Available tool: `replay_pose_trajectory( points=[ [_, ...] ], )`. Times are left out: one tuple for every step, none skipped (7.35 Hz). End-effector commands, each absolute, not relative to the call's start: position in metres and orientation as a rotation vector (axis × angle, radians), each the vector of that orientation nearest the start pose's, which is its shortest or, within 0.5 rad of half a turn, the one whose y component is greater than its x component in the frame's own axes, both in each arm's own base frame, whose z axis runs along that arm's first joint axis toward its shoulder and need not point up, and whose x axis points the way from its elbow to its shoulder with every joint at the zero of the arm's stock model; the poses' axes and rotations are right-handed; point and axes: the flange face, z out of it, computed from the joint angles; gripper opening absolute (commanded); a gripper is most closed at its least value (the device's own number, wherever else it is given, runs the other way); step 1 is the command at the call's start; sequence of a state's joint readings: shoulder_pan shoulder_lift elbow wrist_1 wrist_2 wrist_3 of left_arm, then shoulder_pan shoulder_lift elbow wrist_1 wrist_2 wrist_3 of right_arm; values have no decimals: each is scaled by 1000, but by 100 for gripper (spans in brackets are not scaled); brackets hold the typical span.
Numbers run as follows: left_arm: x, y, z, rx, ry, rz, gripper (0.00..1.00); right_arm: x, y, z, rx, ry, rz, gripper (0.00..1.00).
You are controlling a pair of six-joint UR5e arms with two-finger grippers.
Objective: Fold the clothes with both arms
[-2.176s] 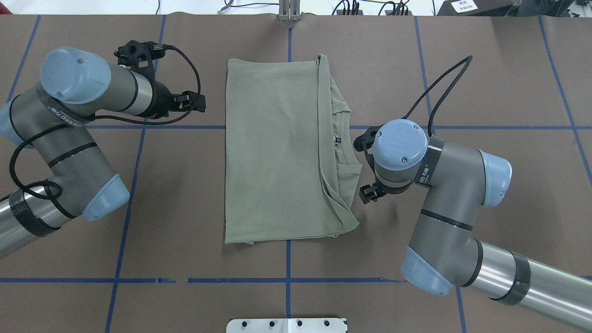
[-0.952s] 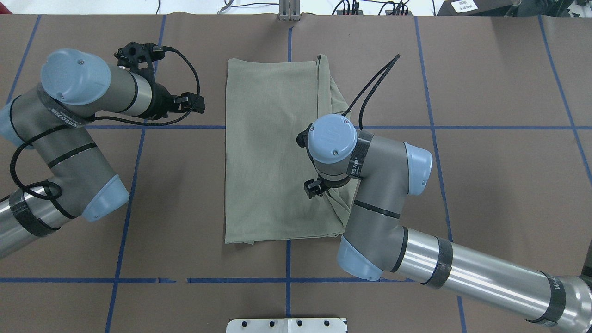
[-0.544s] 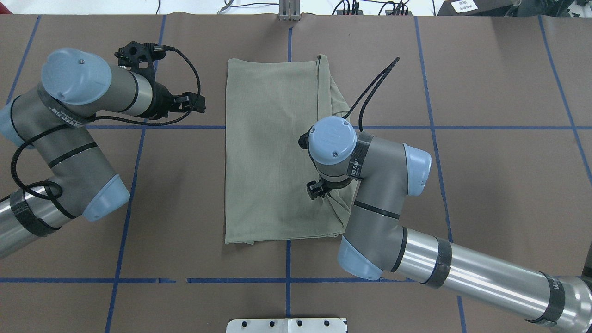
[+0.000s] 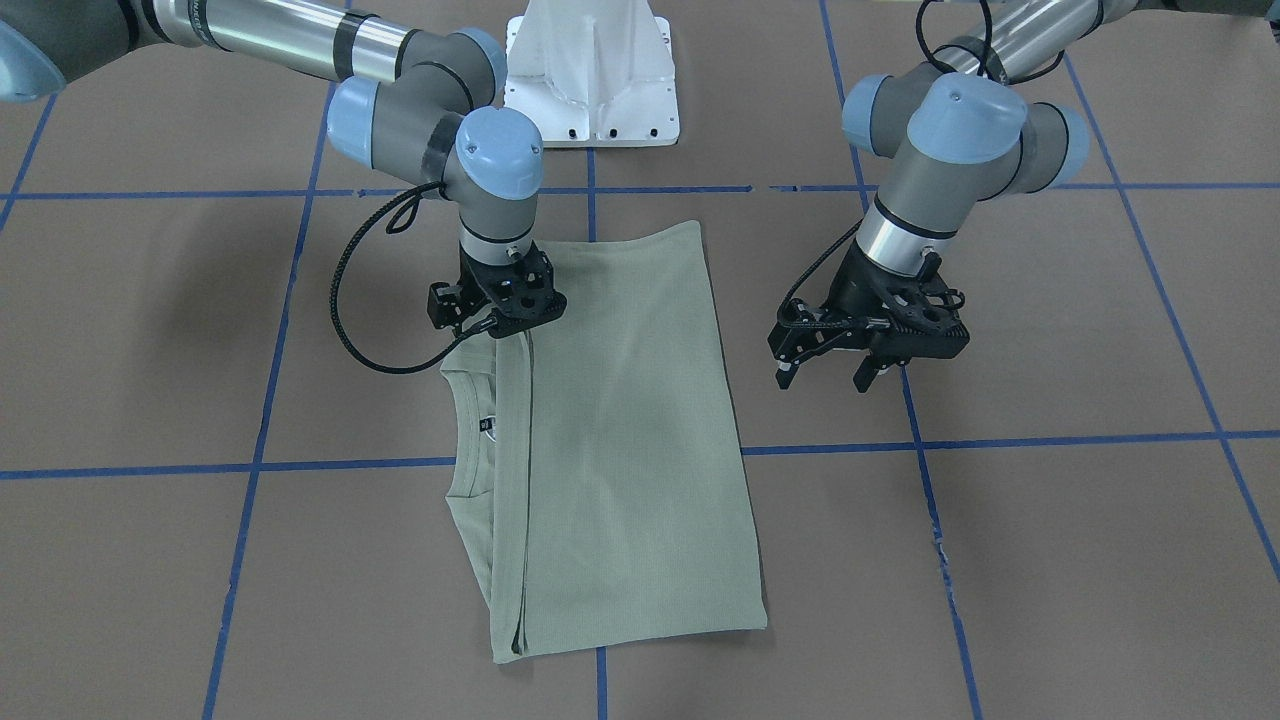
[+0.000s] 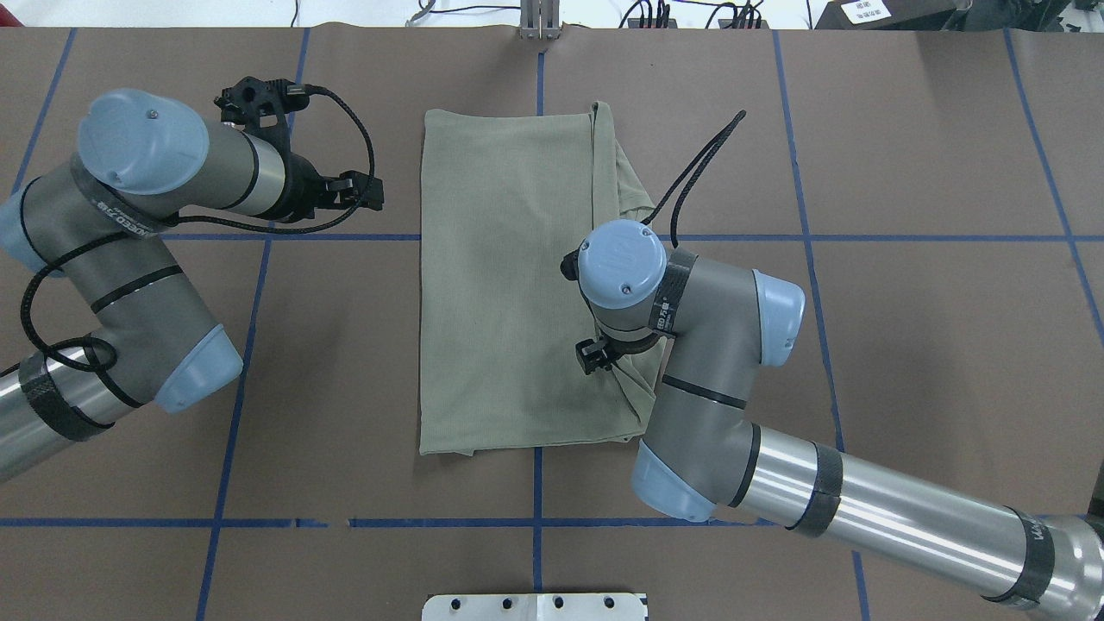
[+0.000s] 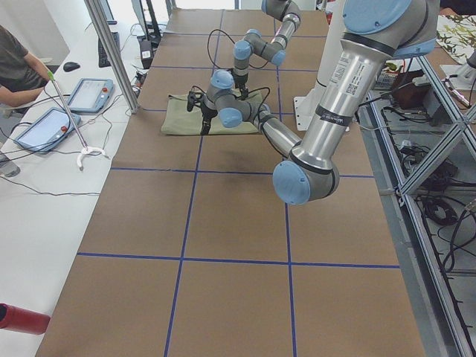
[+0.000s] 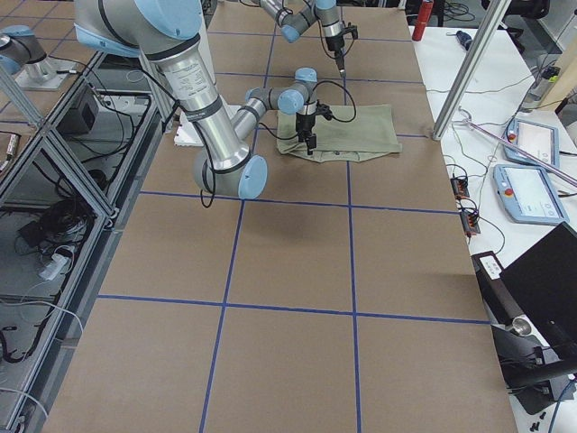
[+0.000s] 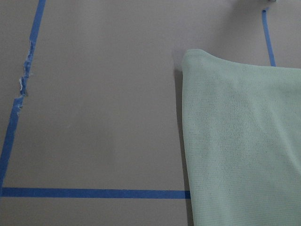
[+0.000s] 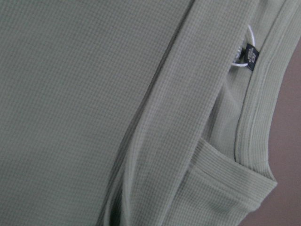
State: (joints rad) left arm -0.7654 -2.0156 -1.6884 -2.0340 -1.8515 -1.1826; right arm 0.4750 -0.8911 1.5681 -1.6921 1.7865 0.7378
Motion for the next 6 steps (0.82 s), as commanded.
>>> replay_pose_trajectory(
  points=[
    [394,-526,302,341,993,-198,100,-578,-425,283,165,-564,-405,100],
    [394,-526,301,341,995,-199,100,-575,-426,290,160,-556,-401,100],
    [394,-526,301,341,995,-199,100,-572,-430,291,161,-554,-394,100],
    [395,-525,301,340,995,-199,100,-564,-438,296,160,-550,-380,100],
    [395,-525,299,341,998,-200,100,-550,-445,307,154,-543,-365,100],
    [395,-525,298,341,1000,-201,100,-532,-447,323,153,-534,-358,100]
  ],
)
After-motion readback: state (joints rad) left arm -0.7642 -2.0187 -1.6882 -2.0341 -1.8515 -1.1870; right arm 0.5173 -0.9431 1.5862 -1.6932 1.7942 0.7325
